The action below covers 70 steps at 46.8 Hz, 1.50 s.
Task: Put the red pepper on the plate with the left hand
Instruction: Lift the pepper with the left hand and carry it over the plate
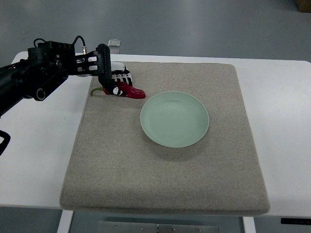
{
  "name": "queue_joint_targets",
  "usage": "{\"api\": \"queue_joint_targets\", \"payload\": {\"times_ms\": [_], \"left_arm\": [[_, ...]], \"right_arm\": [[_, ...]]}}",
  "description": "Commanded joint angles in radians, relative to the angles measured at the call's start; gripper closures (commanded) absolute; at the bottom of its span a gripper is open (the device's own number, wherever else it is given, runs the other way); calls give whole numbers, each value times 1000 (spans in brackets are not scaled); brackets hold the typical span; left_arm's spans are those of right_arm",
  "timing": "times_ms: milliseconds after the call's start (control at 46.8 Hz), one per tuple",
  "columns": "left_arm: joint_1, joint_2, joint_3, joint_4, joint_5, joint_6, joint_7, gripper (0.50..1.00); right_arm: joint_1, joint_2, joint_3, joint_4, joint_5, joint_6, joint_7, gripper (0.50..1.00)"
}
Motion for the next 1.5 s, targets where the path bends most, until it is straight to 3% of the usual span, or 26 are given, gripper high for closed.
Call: {"api": "queue_joint_targets", "payload": {"times_ms": [0, 769, 1474], "left_arm": [[-7, -1, -10, -2, -1, 18, 0, 1000], [-28, -41, -66, -275, 4, 36, 0, 1000], [0, -119, -21, -341, 12, 35, 1, 1000]], "right_arm": [[0, 0, 0, 0, 0, 0, 0, 572], [0, 0, 0, 0, 0, 0, -1, 572], [0, 0, 0, 0, 0, 0, 0, 572]]}}
